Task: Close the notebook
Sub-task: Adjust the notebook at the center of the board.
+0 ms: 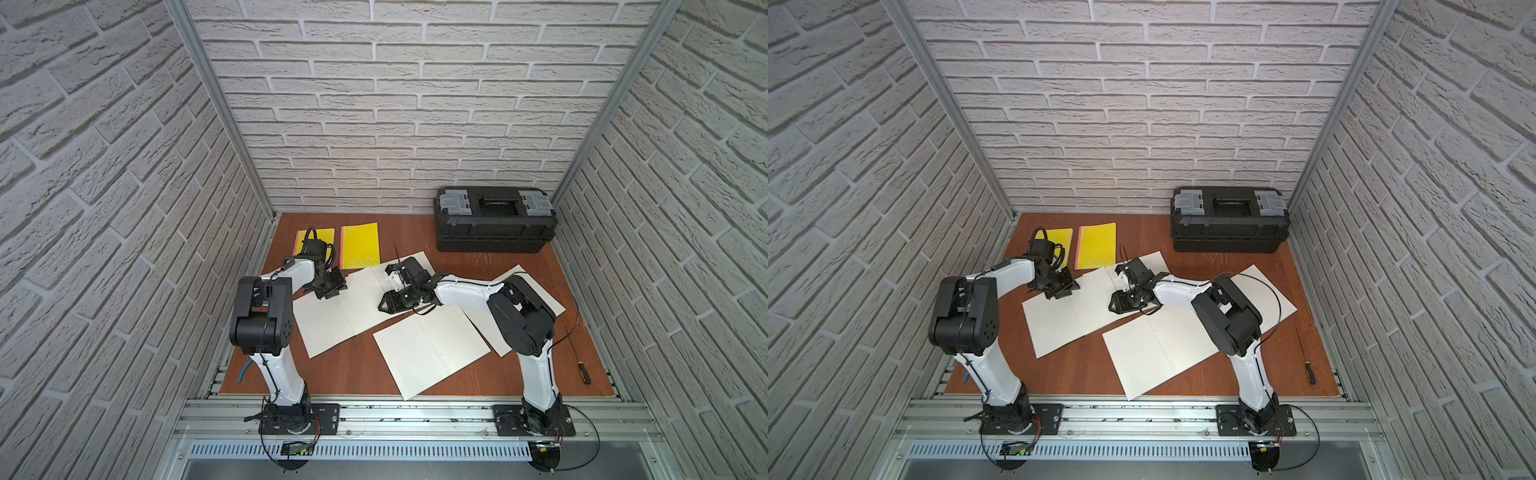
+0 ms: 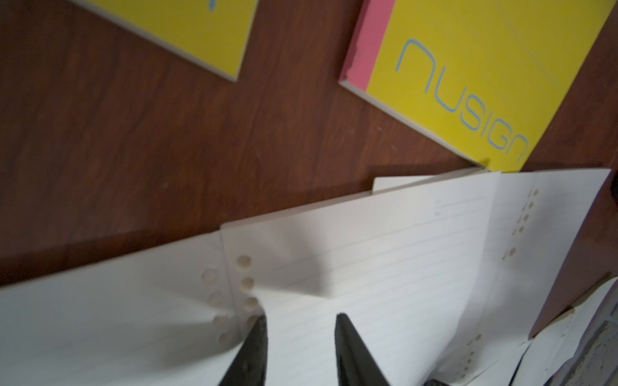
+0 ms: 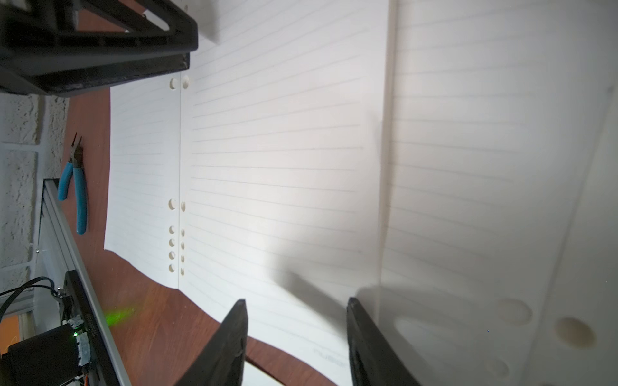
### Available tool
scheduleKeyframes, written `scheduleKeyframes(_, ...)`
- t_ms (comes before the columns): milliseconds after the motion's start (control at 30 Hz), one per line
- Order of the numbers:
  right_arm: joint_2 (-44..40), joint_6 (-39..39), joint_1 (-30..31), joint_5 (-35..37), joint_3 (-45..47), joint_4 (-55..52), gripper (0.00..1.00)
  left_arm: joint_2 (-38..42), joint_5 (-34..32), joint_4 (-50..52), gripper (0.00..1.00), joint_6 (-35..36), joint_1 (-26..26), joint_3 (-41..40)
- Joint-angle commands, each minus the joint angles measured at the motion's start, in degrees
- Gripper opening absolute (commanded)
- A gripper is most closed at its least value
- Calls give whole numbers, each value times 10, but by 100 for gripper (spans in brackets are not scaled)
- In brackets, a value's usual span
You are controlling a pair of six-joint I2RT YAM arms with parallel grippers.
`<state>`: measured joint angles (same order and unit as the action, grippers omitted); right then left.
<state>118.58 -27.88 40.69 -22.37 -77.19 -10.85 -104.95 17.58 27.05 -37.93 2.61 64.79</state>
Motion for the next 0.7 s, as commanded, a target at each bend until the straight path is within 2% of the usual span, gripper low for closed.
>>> scheduleKeyframes(0,25,-13,21,-13,10,-27,48,-26,-28,27,35,32,-20,10)
scheduleKeyframes(400,27,-3,20,-1,-5,-40,48,-24,-10,34,36,51,-31,44)
scheduleKeyframes(667,-48,10,17,60,25,-50,51,31,-22,40,37,48,-28,35)
